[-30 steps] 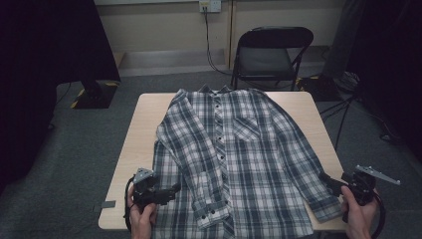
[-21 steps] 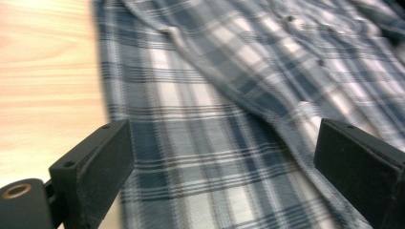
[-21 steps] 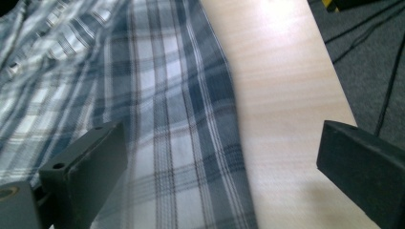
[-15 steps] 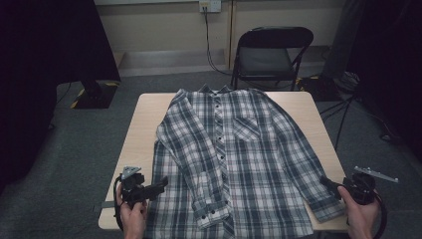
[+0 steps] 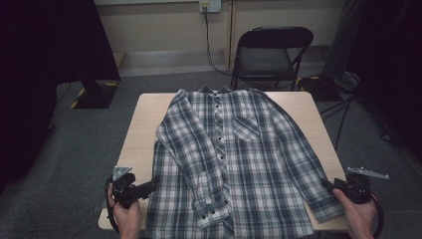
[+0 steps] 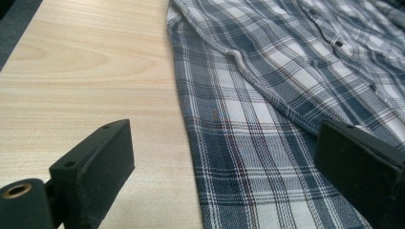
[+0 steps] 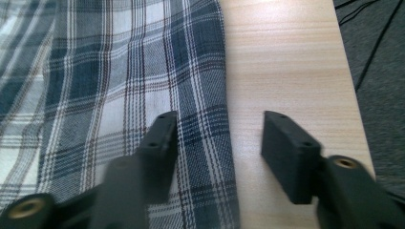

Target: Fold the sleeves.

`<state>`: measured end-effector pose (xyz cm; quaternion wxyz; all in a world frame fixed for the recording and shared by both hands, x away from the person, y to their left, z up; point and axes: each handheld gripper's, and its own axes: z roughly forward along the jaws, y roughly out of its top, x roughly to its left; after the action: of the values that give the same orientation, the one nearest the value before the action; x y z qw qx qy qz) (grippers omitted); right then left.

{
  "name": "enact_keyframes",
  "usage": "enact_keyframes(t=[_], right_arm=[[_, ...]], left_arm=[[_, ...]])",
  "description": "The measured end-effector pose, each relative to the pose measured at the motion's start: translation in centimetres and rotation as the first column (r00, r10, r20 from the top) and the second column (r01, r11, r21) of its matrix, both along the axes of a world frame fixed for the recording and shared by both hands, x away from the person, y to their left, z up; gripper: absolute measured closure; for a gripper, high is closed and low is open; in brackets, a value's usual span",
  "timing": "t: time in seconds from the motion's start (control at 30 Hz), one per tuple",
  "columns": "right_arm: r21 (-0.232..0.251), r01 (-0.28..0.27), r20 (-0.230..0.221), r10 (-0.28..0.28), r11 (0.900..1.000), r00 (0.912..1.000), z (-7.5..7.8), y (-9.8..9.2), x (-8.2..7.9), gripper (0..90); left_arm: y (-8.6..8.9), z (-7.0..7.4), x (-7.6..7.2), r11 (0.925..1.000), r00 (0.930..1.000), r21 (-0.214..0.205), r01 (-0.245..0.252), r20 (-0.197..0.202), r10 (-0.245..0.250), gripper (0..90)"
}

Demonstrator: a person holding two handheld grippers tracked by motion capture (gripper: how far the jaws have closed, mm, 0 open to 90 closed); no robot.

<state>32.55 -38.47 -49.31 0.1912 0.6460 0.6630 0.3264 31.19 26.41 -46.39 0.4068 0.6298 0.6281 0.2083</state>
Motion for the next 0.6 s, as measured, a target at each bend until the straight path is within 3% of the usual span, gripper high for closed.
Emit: enact_keyframes(t=[0.3,0.43,0.6], right_arm=[[-0.13,-0.044,-0.039,0.04,0.9905,0.9984,0.4,1.4,0.4,75.9],[-0.071,-0.056,-0.047,0.052,0.9959,0.9975,0.4,1.3,0.5,85.7],[0.021,-0.058,-0.033,0.058,0.9981,0.9977,0.4,0.6,0.5,87.4]], left_arm=[[0.2,-0.2,0.0,1.0,1.0,0.001,-0.005,-0.005,0.005,5.8],[0.2,-0.4,0.2,0.9994,0.9991,0.002,-0.034,-0.024,0.034,5.8],[0.1,-0.4,0.2,0.9996,0.9994,0.004,-0.029,-0.02,0.029,5.8]])
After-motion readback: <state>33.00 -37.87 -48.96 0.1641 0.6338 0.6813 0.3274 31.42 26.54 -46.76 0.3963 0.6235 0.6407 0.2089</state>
